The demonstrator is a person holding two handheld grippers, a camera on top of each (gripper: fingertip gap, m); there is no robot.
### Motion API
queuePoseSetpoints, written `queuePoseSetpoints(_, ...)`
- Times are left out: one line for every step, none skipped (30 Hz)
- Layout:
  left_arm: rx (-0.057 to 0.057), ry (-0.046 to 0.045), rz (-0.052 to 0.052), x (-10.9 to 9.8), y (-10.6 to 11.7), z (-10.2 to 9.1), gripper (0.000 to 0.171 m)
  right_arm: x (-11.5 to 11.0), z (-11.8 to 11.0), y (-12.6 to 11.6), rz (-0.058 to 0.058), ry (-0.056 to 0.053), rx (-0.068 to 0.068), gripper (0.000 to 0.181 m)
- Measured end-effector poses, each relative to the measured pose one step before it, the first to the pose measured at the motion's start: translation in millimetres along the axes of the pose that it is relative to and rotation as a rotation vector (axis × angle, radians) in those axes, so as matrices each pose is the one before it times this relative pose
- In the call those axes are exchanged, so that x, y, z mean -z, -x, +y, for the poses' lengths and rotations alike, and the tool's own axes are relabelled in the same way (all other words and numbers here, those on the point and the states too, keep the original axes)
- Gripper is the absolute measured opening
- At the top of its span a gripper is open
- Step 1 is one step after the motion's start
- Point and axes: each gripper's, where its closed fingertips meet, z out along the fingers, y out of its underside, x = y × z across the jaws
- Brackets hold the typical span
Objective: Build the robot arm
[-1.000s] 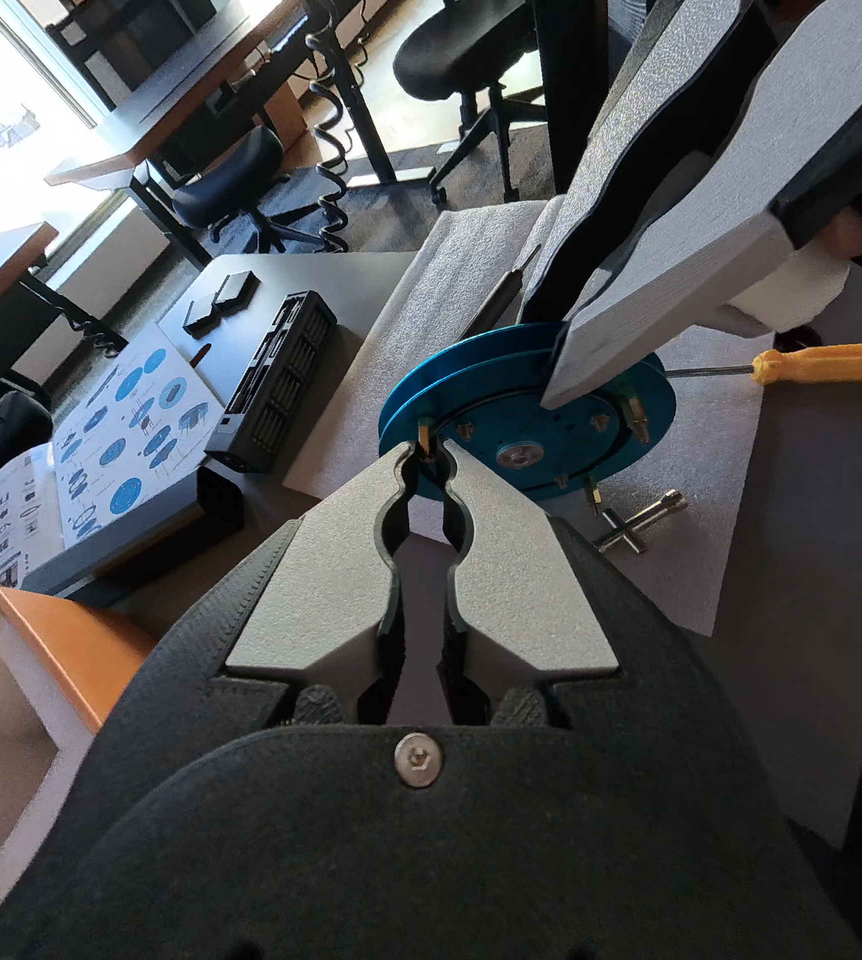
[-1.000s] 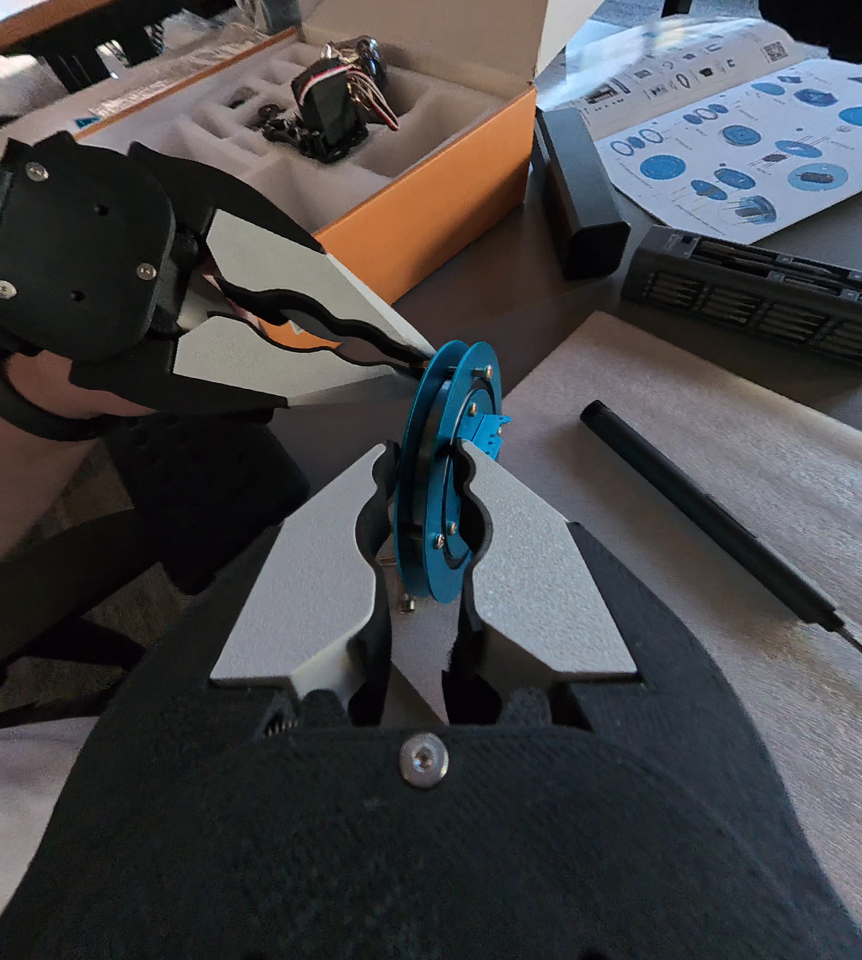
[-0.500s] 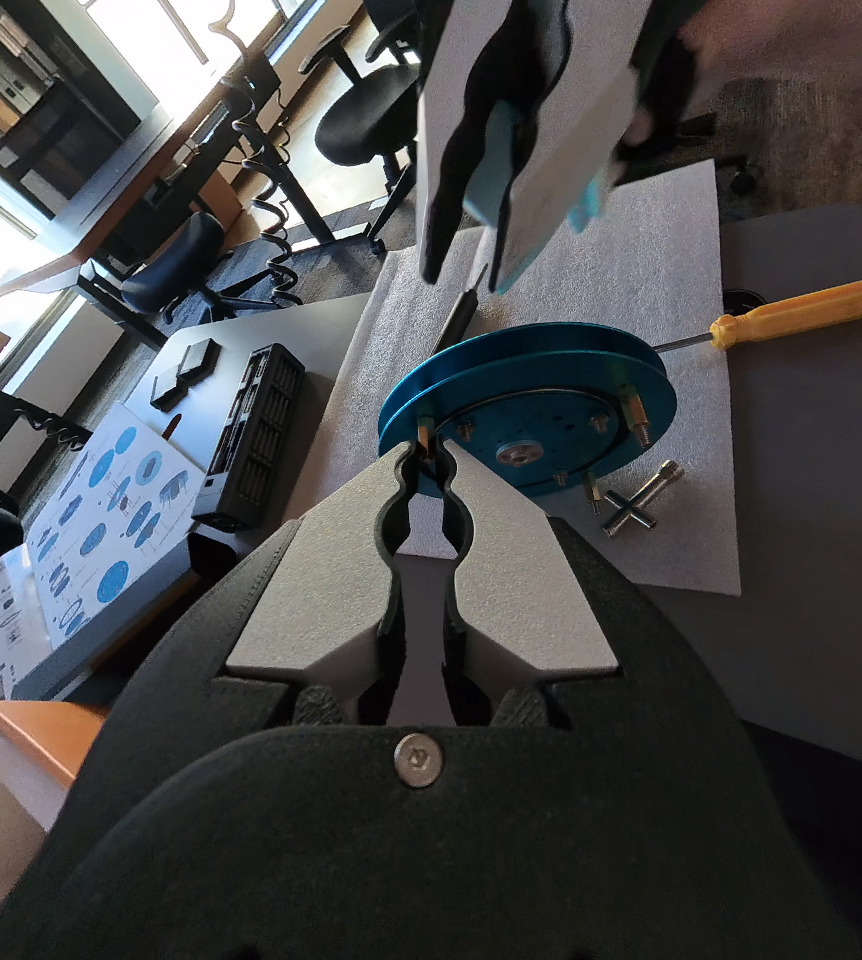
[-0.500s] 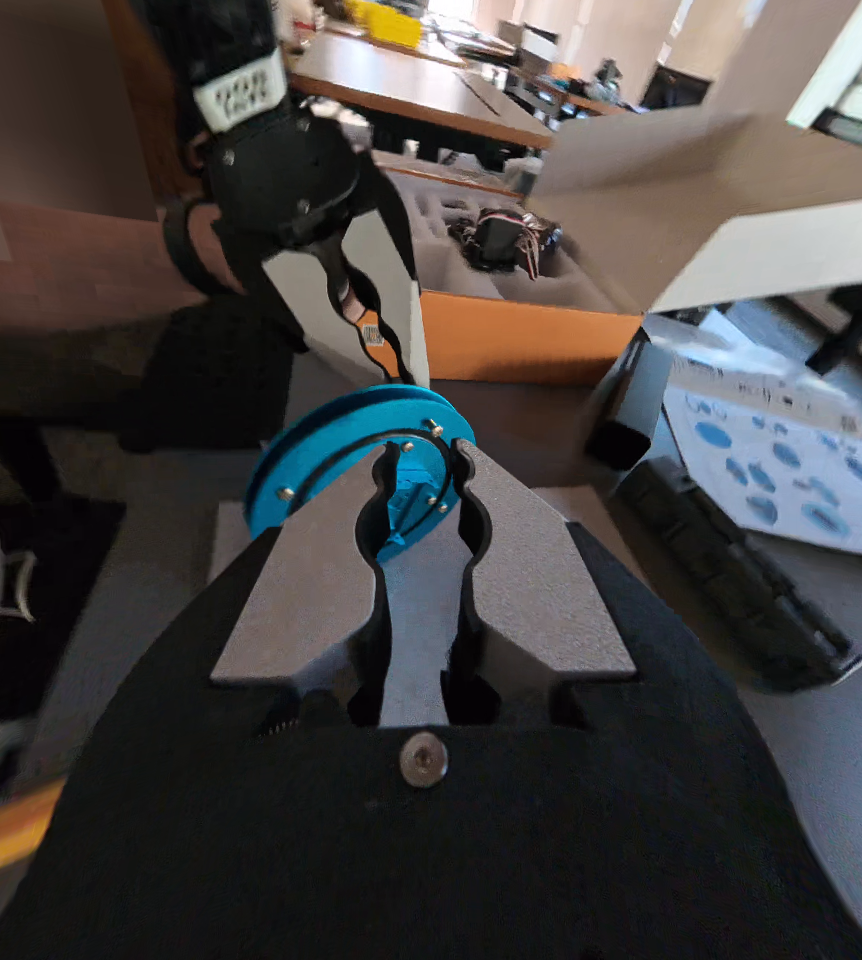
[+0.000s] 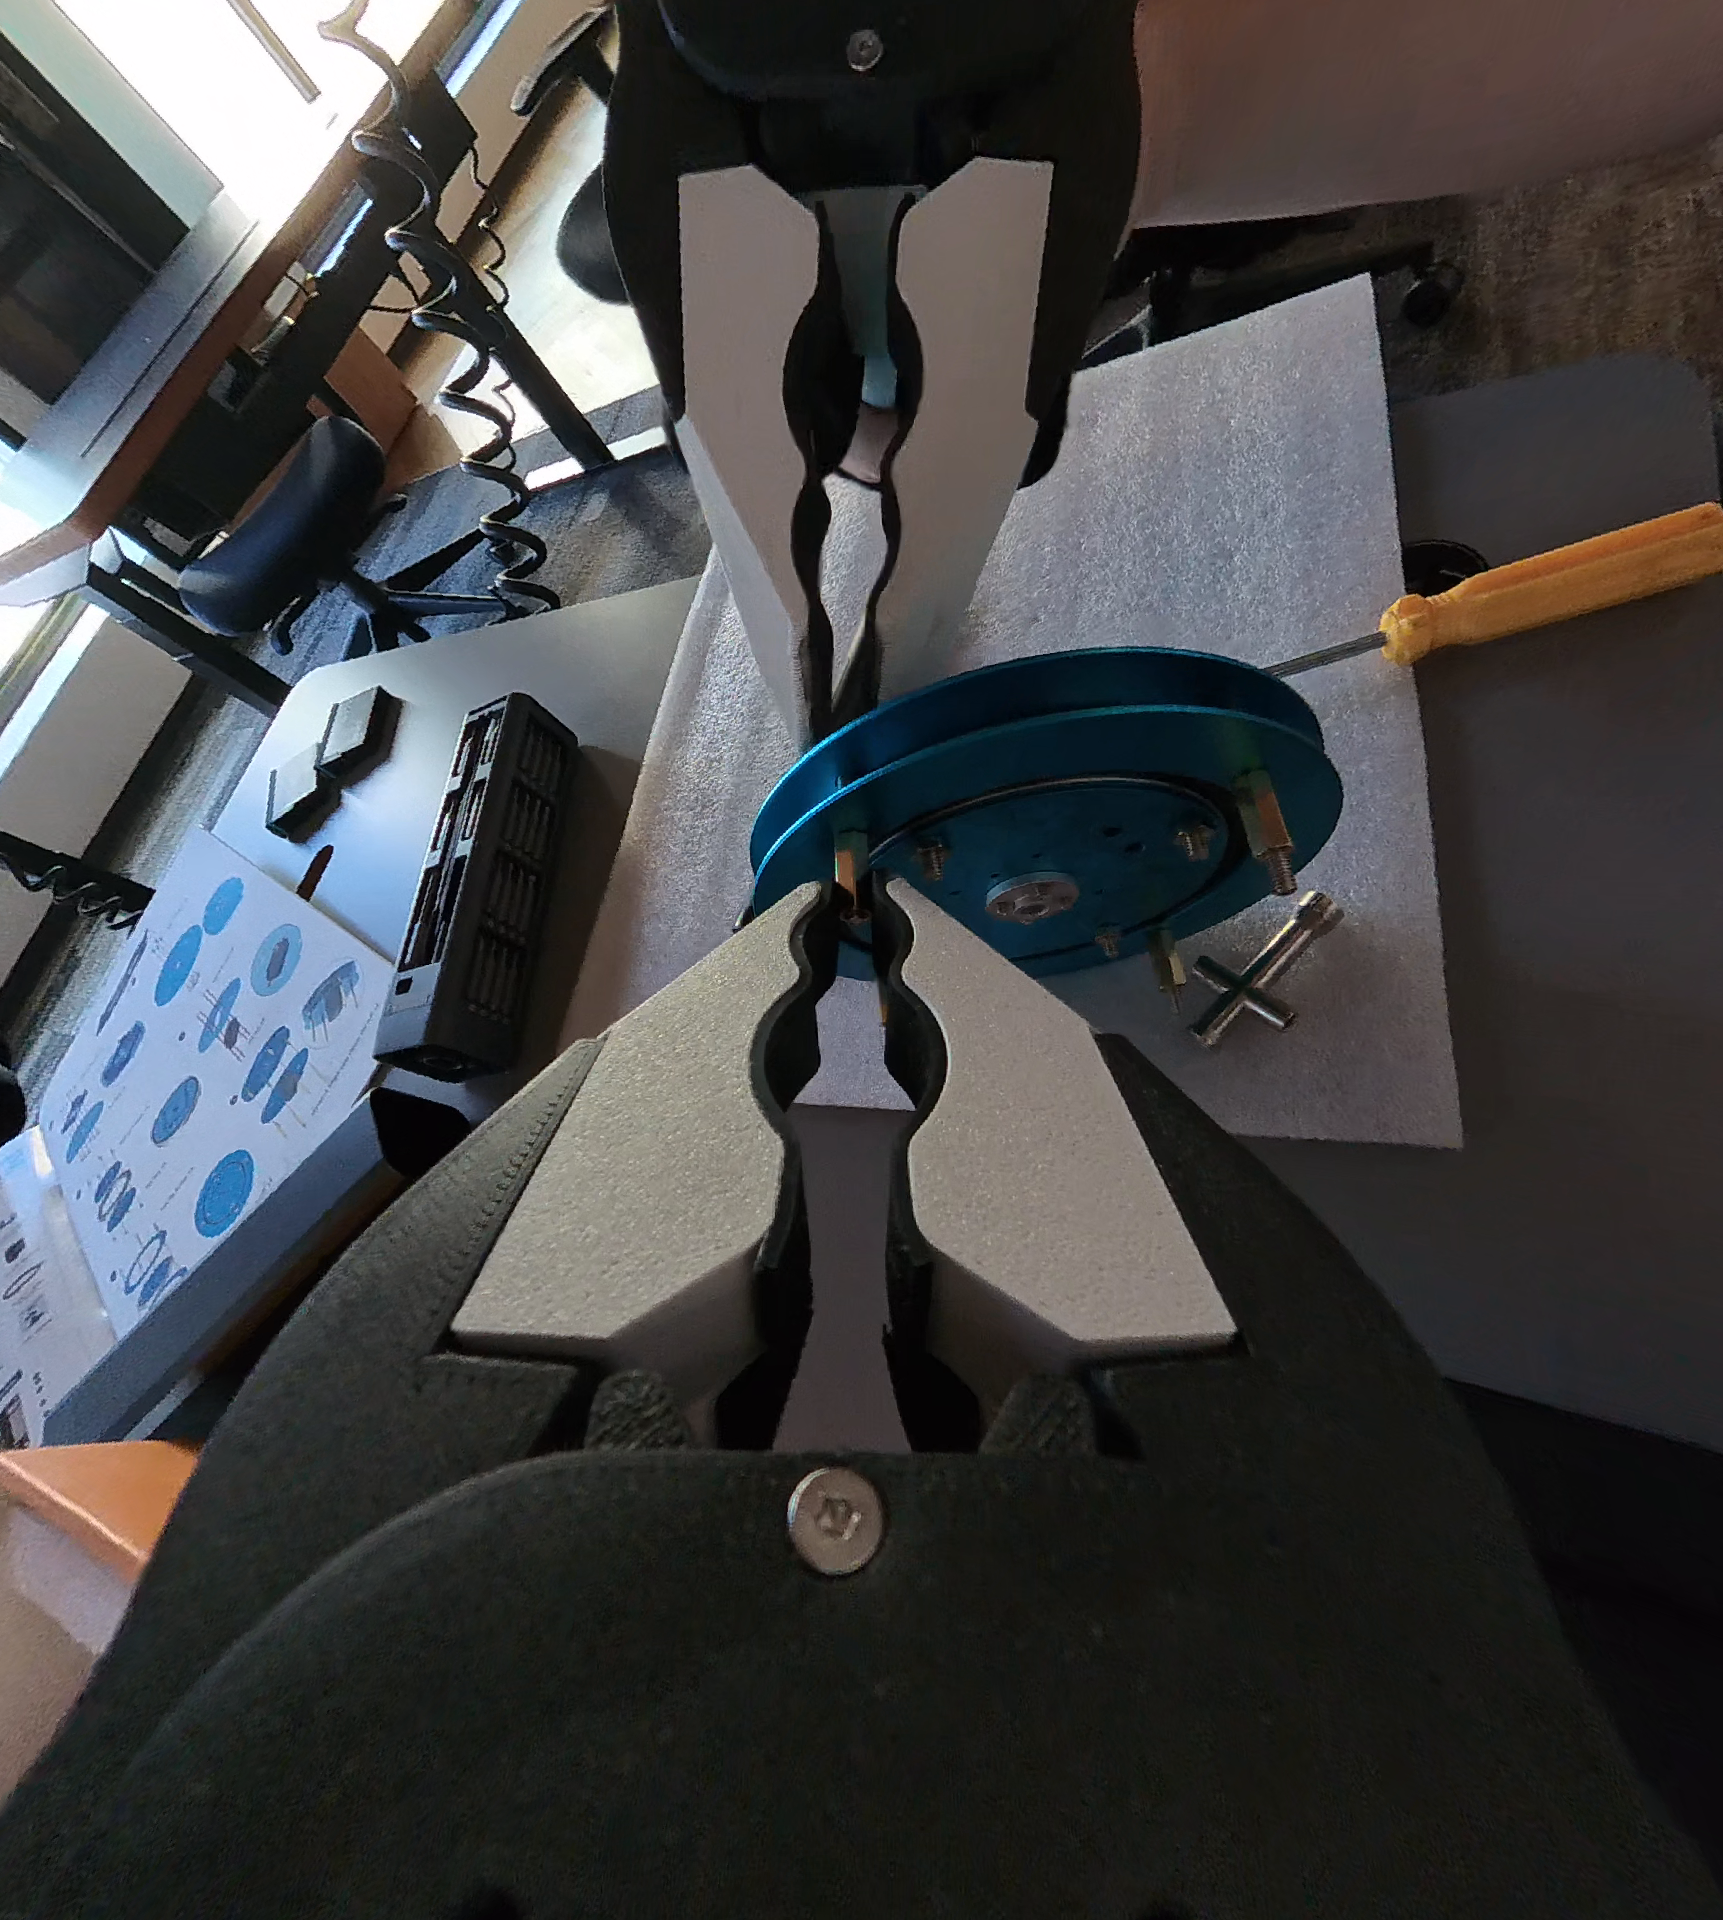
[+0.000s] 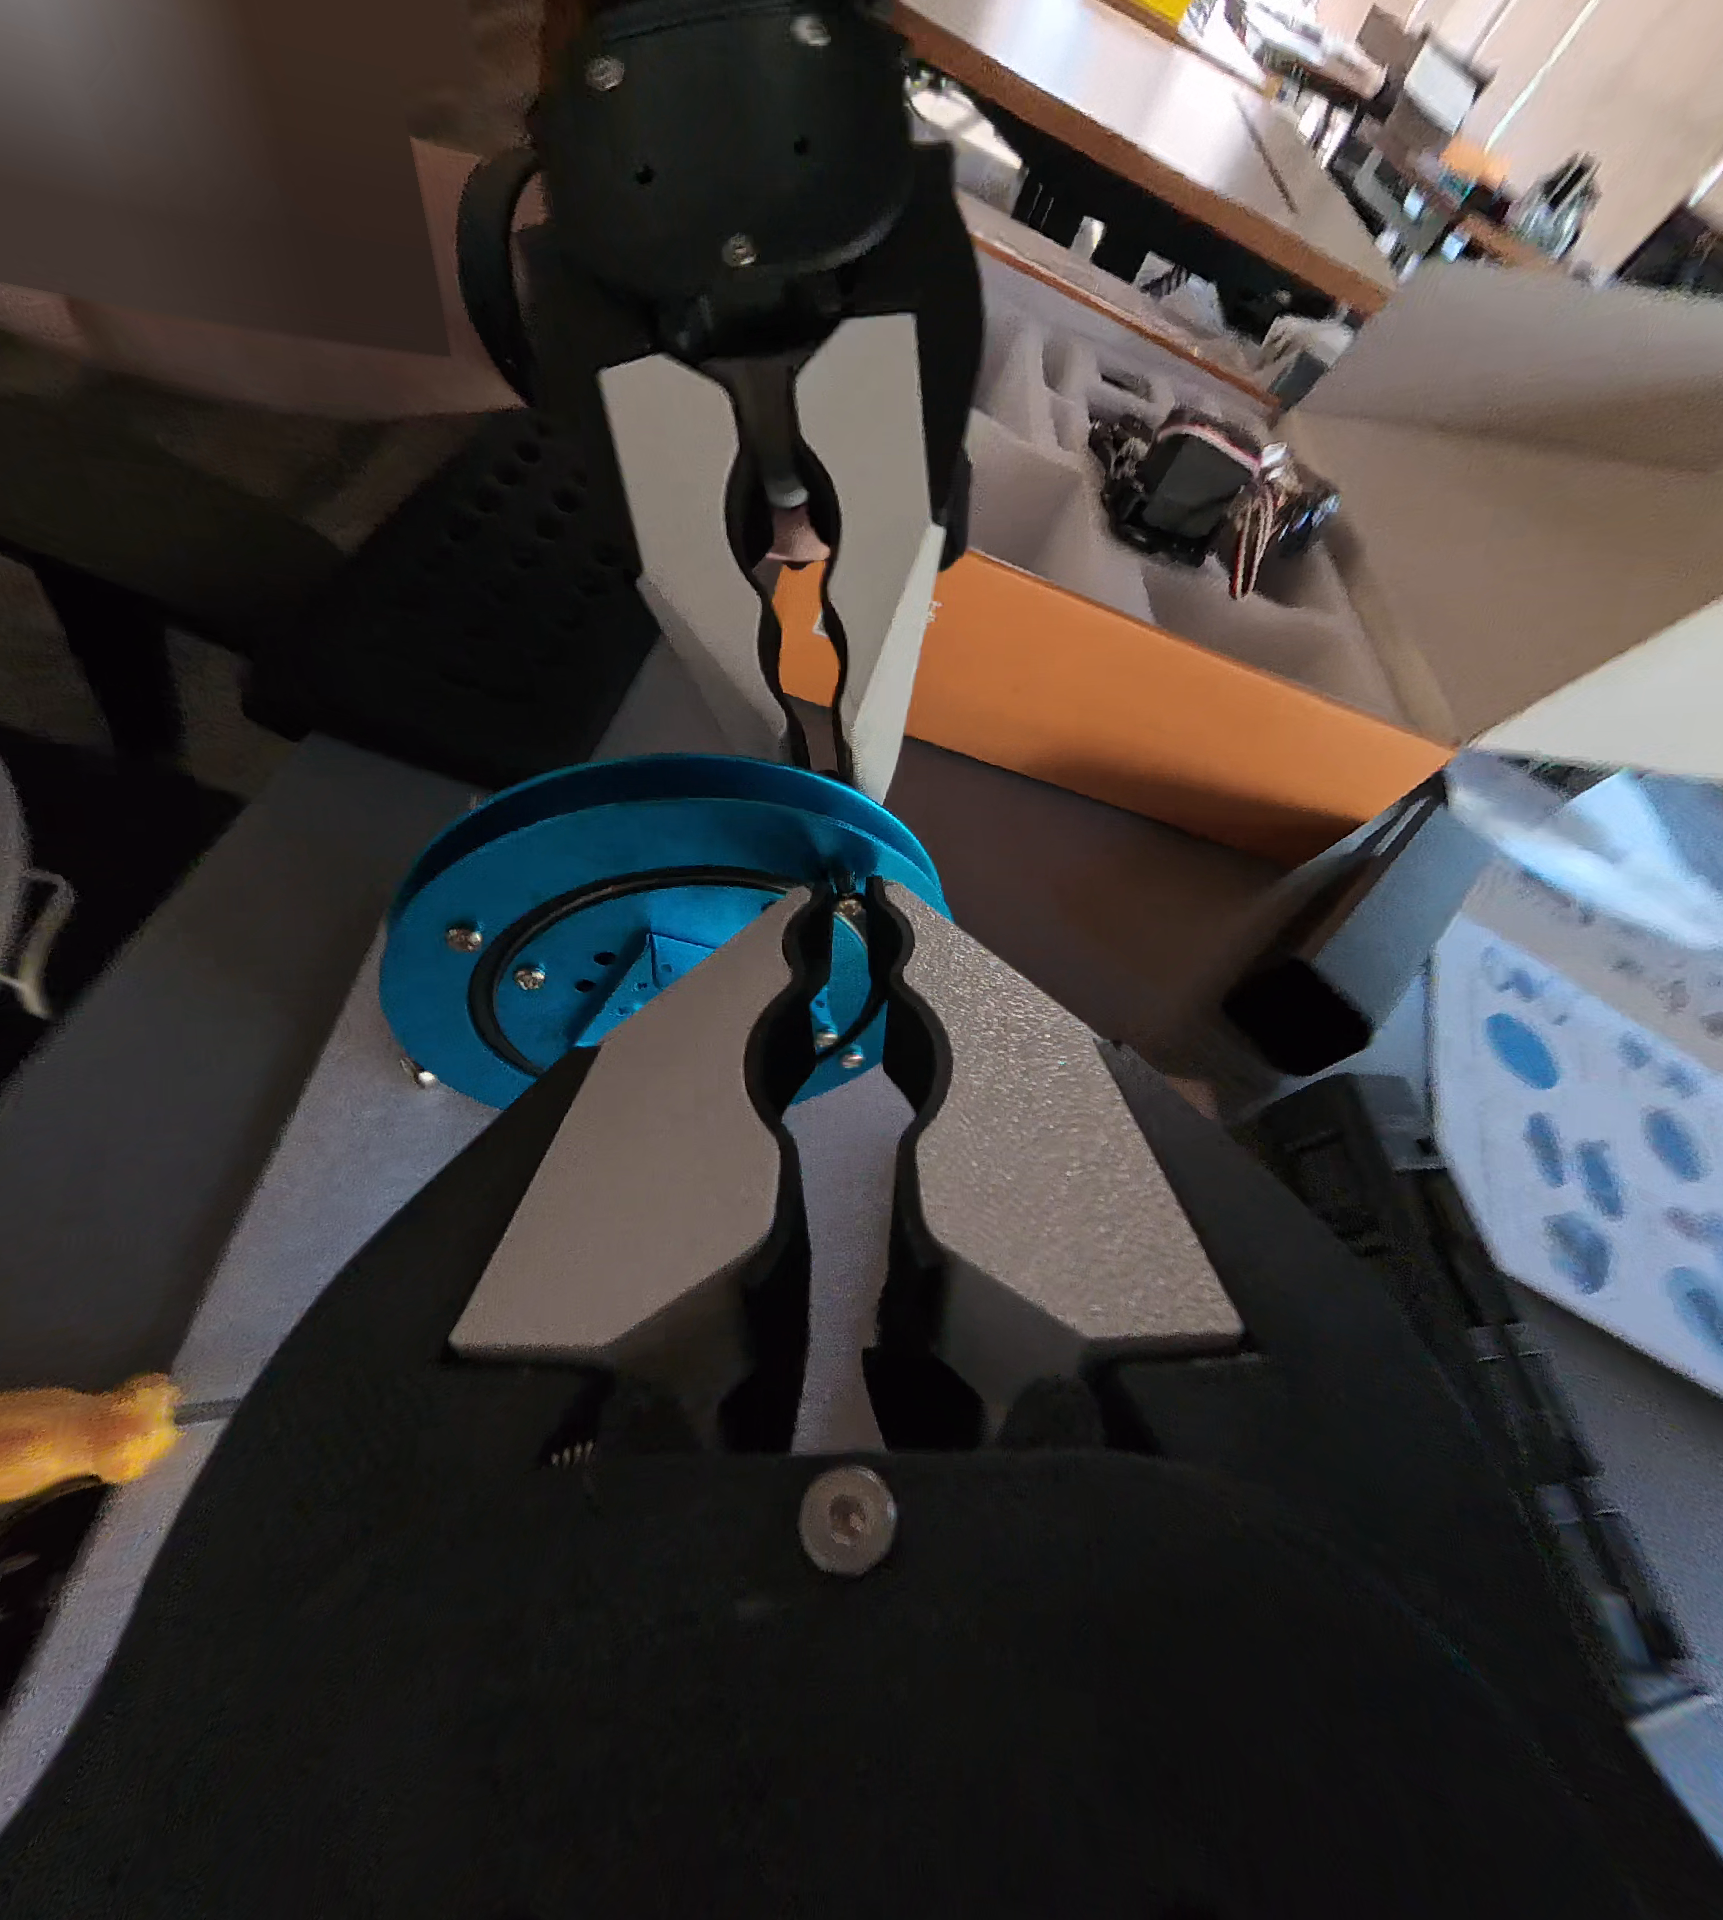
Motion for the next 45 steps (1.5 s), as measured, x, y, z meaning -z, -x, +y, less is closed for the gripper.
queuePoseSetpoints(-0.0145,0.00751,-0.0121,-0.22,1.00,0.74,0.004,-0.46,0.31,-0.45,-0.0351,-0.0051,-0.1042,0.005)
queuePoseSetpoints(-0.0167,0.00790,-0.0135,-0.06,0.69,0.69,0.004,-0.60,0.56,-0.92,-0.0506,-0.0040,-0.1453,0.005)
queuePoseSetpoints(-0.0138,0.01054,-0.0165,-0.02,1.15,1.06,0.004,-1.34,1.14,-1.87,-0.0557,0.0032,-0.1870,0.005)
queuePoseSetpoints(-0.0106,0.01230,-0.0161,-0.17,1.30,1.51,0.003,-1.26,0.83,-0.82,-0.0675,0.0068,-0.2023,0.005)
queuePoseSetpoints(-0.0076,0.00477,-0.0083,0.10,0.36,0.52,0.004,-0.28,0.72,1.60,-0.0817,0.0082,-0.1926,0.005)
queuePoseSetpoints(-0.0010,-0.00409,0.0017,0.15,-0.78,-0.73,0.004,0.37,0.53,2.95,-0.0854,0.0082,-0.1533,0.004)
queuePoseSetpoints(0.0061,-0.00444,0.0061,0.09,-0.96,-0.98,0.004,0.20,1.01,2.50,-0.0643,0.0017,-0.0656,0.004)
queuePoseSetpoints(0.0076,-0.00351,0.0059,-0.04,-0.64,-0.82,0.004,0.57,0.98,0.94,-0.0297,-0.0060,0.0279,0.005)
queuePoseSetpoints(0.0047,-0.00244,0.0037,-0.02,-0.35,-0.59,0.004,1.17,1.24,-0.62,0.0072,-0.0008,0.0863,0.006)
queuePoseSetpoints(0.0010,0.00229,0.0010,-0.02,0.00,-0.06,0.004,2.18,-0.15,-2.51,0.0456,-0.0016,0.1259,0.010)
queuePoseSetpoints(-0.0011,0.00465,0.0000,0.09,0.07,0.36,0.004,2.87,0.34,-3.93,0.0766,0.0071,0.1694,0.014)
queuePoseSetpoints(0.0002,0.00326,0.0003,0.24,0.11,0.30,0.004,3.42,-1.09,-3.53,0.0900,0.0035,0.1782,0.013)
queuePoseSetpoints(0.0023,0.00158,0.0018,0.22,0.04,0.19,0.004,2.72,-1.91,-4.08,0.0957,0.0008,0.1652,0.012)
queuePoseSetpoints(0.0027,0.00036,0.0032,0.22,-0.25,-0.11,0.003,1.45,-3.01,-1.83,0.0737,0.0080,0.1481,0.013)
queuePoseSetpoints(0.0020,-0.00042,0.0032,0.04,-0.20,-0.16,0.003,0.06,-4.19,0.02,0.0435,0.0034,0.1035,0.012)
queuePoseSetpoints(0.0025,-0.00009,0.0028,0.01,-0.23,-0.04,0.003,-1.27,-1.67,3.70,-0.0018,0.0165,0.0568,0.013)
queuePoseSetpoints(0.0031,0.00100,0.0020,-0.14,0.02,-0.06,0.004,-1.99,0.42,5.74,-0.0293,0.0248,0.0195,0.013)
queuePoseSetpoints(0.0023,0.00149,0.0012,-0.27,0.15,0.01,0.004,-1.68,0.79,3.60,-0.0186,0.0197,0.0140,0.013)
queuePoseSetpoints(0.0014,0.00110,0.0006,-0.34,0.24,0.02,0.004,-1.15,-0.51,0.89,0.0001,0.0045,0.0194,0.012)
queuePoseSetpoints(0.0009,0.00035,0.0005,-0.29,0.12,0.01,0.004,-0.95,0.84,1.05,-0.0021,0.0128,0.0178,0.008)
queuePoseSetpoints(0.0012,-0.00042,0.0012,-0.21,-0.03,-0.30,0.004,-0.13,-0.96,-0.90,0.0101,0.0032,0.0125,0.006)
queuePoseSetpoints(0.0026,-0.00036,0.0021,-0.01,-0.31,-0.21,0.004,0.04,-0.97,-0.15,0.0012,-0.0019,0.0056,0.004)
queuePoseSetpoints(0.0022,0.00144,0.0009,0.04,-0.06,0.03,0.004,-0.38,0.64,-0.11,-0.0059,0.0052,-0.0234,0.005)
queuePoseSetpoints(-0.0012,0.00238,-0.0020,0.11,0.14,0.42,0.004,-0.40,0.21,-0.15,-0.0190,-0.0022,-0.0627,0.005)
queuePoseSetpoints(-0.0051,0.00263,-0.0042,0.18,0.32,0.50,0.004,-0.59,0.39,-0.09,-0.0393,-0.0069,-0.1131,0.005)
queuePoseSetpoints(-0.0075,0.00429,-0.0070,-0.04,0.62,0.73,0.004,-0.69,0.18,-0.53,-0.0589,-0.0083,-0.1630,0.004)
queuePoseSetpoints(-0.0070,0.00574,-0.0072,-0.06,0.62,0.99,0.004,-0.71,0.01,-0.36,-0.0707,-0.0081,-0.1875,0.004)
queuePoseSetpoints(-0.0041,0.00353,-0.0037,-0.06,0.23,0.44,0.004,-0.41,1.09,0.52,-0.0812,-0.0012,-0.2023,0.005)
queuePoseSetpoints(-0.0009,-0.00194,0.0006,-0.01,-0.22,-0.46,0.004,0.42,0.46,0.97,-0.0823,0.0083,-0.1944,0.004)
queuePoseSetpoints(0.0009,-0.00100,0.0020,-0.16,-0.19,-0.51,0.004,0.18,0.22,1.72,-0.0786,-0.0033,-0.1662,0.004)
queuePoseSetpoints(-0.0001,0.00107,0.0006,-0.32,0.04,-0.03,0.004,0.10,0.04,1.38,-0.0640,-0.0087,-0.0869,0.004)
queuePoseSetpoints(0.0000,-0.00100,0.0002,-0.19,0.15,-0.09,0.004,-0.01,0.61,0.08,-0.0293,-0.0074,0.0191,0.004)
queuePoseSetpoints(0.0021,-0.00207,-0.0002,-0.22,0.31,-0.04,0.004,0.48,-0.06,-0.39,0.0021,-0.0102,0.0770,0.004)
queuePoseSetpoints(0.0026,-0.00238,-0.0002,-0.25,0.09,-0.07,0.004,0.80,-0.10,-0.39,0.0315,-0.0061,0.1242,0.004)
queuePoseSetpoints(0.0017,-0.00044,-0.0005,-0.08,0.08,0.14,0.004,1.26,0.34,0.00,0.0572,0.0014,0.1833,0.008)
queuePoseSetpoints(0.0012,0.00093,0.0002,0.14,0.01,0.27,0.004,2.17,-1.09,-2.36,0.0939,-0.0030,0.1950,0.013)
queuePoseSetpoints(0.0021,0.00067,0.0014,0.33,-0.11,0.31,0.004,2.71,-1.50,-5.65,0.1175,0.0008,0.1794,0.012)
queuePoseSetpoints(0.0025,-0.00093,0.0021,0.23,-0.24,-0.06,0.004,1.56,-1.43,-1.53,0.0793,0.0087,0.1567,0.013)
queuePoseSetpoints(0.0023,-0.00195,0.0027,0.08,-0.26,-0.21,0.004,-0.21,-1.46,0.60,0.0433,0.0166,0.1026,0.013)
queuePoseSetpoints(0.0021,-0.00153,0.0029,0.07,-0.34,-0.22,0.004,-1.78,0.61,3.60,0.0028,0.0299,0.0522,0.012)
queuePoseSetpoints(0.0018,-0.00145,0.0024,-0.08,-0.11,-0.23,0.004,-2.46,0.57,4.29,-0.0139,0.0213,0.0240,0.012)
queuePoseSetpoints(0.0016,-0.00178,0.0013,-0.16,0.02,-0.07,0.004,-2.23,0.90,1.82,-0.0019,0.0181,0.0199,0.013)
queuePoseSetpoints(0.0013,0.00038,-0.0007,-0.26,0.35,0.36,0.004,-0.69,-1.91,-1.11,0.0167,-0.0014,0.0178,0.011)
queuePoseSetpoints(0.0006,-0.00015,-0.0003,-0.09,0.27,0.23,0.004,0.10,-3.04,-0.31,0.0096,-0.0093,0.0132,0.008)
queuePoseSetpoints(0.0002,-0.00308,0.0024,0.03,-0.36,-0.42,0.004,0.05,-0.63,0.41,0.0018,0.0052,0.0099,0.007)
